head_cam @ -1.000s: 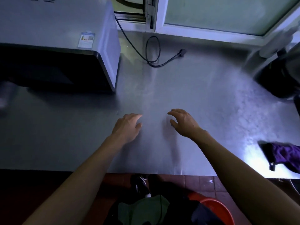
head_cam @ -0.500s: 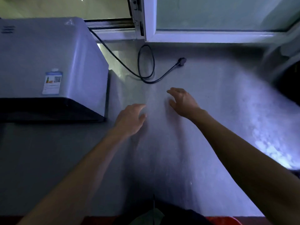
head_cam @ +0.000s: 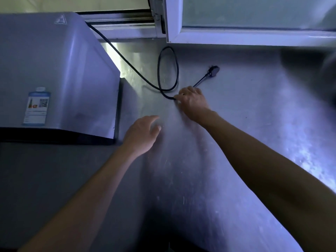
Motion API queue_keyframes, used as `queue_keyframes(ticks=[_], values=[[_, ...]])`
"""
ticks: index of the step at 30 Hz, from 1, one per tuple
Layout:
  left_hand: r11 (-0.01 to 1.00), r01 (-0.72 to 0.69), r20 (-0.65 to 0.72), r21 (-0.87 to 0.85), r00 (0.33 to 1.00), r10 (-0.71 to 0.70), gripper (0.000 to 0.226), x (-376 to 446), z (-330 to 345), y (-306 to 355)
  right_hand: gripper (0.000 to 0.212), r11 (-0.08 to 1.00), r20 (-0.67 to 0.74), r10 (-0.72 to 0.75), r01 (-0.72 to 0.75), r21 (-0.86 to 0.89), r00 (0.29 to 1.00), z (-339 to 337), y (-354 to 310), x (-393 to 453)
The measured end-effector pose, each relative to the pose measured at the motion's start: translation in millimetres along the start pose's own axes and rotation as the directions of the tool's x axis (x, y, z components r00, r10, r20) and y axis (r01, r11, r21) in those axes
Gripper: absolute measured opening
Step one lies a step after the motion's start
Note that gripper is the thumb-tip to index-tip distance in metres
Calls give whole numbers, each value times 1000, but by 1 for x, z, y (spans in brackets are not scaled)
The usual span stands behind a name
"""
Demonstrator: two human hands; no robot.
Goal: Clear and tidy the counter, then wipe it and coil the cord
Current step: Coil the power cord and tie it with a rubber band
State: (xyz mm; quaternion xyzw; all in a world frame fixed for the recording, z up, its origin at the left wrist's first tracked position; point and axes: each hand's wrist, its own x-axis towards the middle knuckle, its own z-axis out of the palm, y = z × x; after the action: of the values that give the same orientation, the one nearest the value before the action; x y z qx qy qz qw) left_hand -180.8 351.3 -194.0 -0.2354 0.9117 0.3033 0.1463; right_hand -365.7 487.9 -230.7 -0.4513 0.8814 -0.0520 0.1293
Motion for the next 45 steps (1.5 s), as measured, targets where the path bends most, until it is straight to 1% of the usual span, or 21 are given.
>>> queue_keyframes(ticks=[5,7,9,14,18,22,23,26,28,30,32,37,38,39,42,43,45], values=[[1000,-2,21,-17,1000,2,45,-20,2,-3,23,1000,-27,25,-25,-8,999,8,-9,-22],[999,-21,21,-39,1000,22,46,-28,1,-6,20,999,-70,37,-36,17,997,9,-16,-39],[995,-38,10,-97,999,40,45,-35,-1,-8,18,996,-128,63,-55,63,990,7,-24,-58],[978,-55,-12,-201,998,54,43,-53,-4,-6,10,976,-291,161,-107,191,943,-7,-52,-109],[949,-73,-12,-306,997,73,38,-67,-9,4,8,952,-354,240,-148,267,904,-22,-84,-145],[891,-43,-4,-452,999,46,27,-76,-21,19,3,941,-434,285,-162,298,854,-36,-119,-169],[869,-36,-3,-494,999,40,28,-78,-24,21,2,936,-453,302,-169,310,839,-39,-127,-174],[801,-23,4,-599,1000,31,45,-81,-30,22,3,921,-483,346,-192,340,804,-42,-148,-188],[762,-13,0,-648,1000,17,46,-86,-34,21,4,918,-494,355,-196,345,793,-40,-164,-195],[752,-19,-1,-659,1000,24,33,-90,-38,20,4,916,-509,362,-197,349,781,-38,-178,-200],[745,-49,-5,-665,998,61,21,-95,-43,19,5,911,-524,377,-203,360,764,-35,-190,-205],[771,-228,-91,-594,972,218,20,-112,-55,18,13,899,-509,385,-189,394,770,-31,-209,-217],[769,-261,-112,-583,964,242,19,-114,-58,16,15,894,-517,395,-187,408,760,-32,-212,-220],[766,-285,-133,-576,957,257,17,-115,-61,13,16,885,-534,415,-191,424,736,-34,-213,-223],[752,-327,-181,-572,945,273,15,-117,-71,1,21,858,-605,488,-220,464,629,-47,-205,-230],[747,-335,-185,-574,942,280,18,-117,-74,-4,26,857,-620,498,-237,457,606,-54,-200,-231],[750,-340,-186,-568,940,285,21,-118,-79,-13,38,853,-622,515,-278,443,590,-68,-191,-230]])
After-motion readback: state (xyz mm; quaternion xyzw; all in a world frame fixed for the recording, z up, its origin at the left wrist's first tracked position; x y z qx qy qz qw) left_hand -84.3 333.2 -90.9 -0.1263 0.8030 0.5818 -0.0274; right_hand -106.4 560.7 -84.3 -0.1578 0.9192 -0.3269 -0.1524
